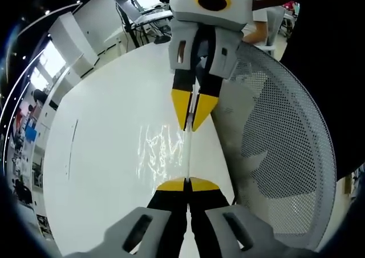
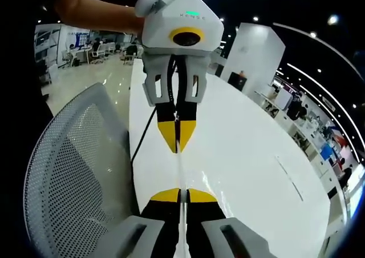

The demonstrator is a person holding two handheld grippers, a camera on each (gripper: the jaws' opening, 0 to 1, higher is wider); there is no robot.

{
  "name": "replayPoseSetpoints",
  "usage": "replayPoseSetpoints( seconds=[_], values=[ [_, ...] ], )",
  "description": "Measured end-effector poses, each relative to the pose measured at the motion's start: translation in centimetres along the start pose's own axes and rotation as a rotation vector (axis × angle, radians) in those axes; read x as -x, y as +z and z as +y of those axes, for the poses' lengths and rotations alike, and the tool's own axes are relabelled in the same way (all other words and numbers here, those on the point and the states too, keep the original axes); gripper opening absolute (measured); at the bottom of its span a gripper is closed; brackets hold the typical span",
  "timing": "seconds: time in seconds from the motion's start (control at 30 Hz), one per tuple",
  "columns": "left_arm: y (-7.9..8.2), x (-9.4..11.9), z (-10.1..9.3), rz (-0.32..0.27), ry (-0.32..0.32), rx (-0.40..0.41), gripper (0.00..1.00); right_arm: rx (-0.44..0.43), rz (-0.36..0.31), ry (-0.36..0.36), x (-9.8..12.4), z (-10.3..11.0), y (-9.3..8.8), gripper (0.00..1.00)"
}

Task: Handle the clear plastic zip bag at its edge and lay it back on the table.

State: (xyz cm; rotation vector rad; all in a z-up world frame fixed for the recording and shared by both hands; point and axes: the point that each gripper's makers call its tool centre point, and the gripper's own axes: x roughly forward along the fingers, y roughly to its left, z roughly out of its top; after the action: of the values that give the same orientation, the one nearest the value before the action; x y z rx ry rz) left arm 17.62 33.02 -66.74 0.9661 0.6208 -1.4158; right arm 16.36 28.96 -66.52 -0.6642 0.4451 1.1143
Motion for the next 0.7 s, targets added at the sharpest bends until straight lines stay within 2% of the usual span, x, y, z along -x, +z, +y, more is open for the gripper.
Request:
replayPoseSetpoints(
  seconds=[0.7],
  values=[
    [-0.31,0.01,0.10,0.006,-0.007,0.008,0.00,-0.015,0.000,-0.006,0.09,0.00,-0.42,0.00]
  ],
)
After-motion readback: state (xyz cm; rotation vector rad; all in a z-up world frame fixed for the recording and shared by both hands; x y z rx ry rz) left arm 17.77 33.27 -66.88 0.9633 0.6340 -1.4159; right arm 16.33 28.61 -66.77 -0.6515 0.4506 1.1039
